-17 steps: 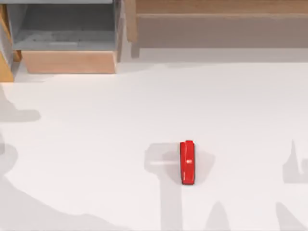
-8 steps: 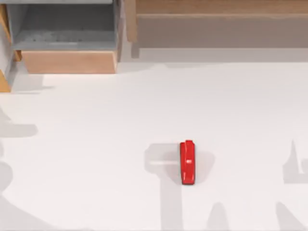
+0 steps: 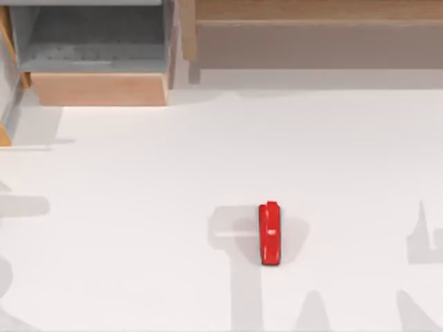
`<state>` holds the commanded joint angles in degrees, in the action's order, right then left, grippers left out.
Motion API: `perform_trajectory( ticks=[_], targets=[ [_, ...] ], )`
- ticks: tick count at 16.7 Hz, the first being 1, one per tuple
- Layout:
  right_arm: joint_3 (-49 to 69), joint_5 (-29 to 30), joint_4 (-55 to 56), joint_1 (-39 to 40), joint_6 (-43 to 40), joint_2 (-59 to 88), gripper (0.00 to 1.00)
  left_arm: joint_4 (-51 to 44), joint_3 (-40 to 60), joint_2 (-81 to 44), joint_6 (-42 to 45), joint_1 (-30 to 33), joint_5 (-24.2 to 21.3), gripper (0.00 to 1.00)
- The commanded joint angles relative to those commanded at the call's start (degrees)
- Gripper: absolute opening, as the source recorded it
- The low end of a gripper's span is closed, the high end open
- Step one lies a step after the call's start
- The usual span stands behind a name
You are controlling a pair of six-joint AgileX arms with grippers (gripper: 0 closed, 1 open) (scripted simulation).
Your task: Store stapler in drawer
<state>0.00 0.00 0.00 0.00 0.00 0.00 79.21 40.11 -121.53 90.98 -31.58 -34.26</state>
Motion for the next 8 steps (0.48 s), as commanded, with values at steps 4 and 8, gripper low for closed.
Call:
perform_trajectory(
  ticks=[4,8],
  targets=[
    [0.0,0.0,0.0,0.0,0.0,0.0,1.00,2.2,-3.8,1.4,0.1,-2.3,-2.3,0.00],
    [0.0,0.0,0.0,0.0,0.0,0.0,1.00,6.2,-10.9,4.2,0.3,-6.3,-6.3,0.00]
  ],
)
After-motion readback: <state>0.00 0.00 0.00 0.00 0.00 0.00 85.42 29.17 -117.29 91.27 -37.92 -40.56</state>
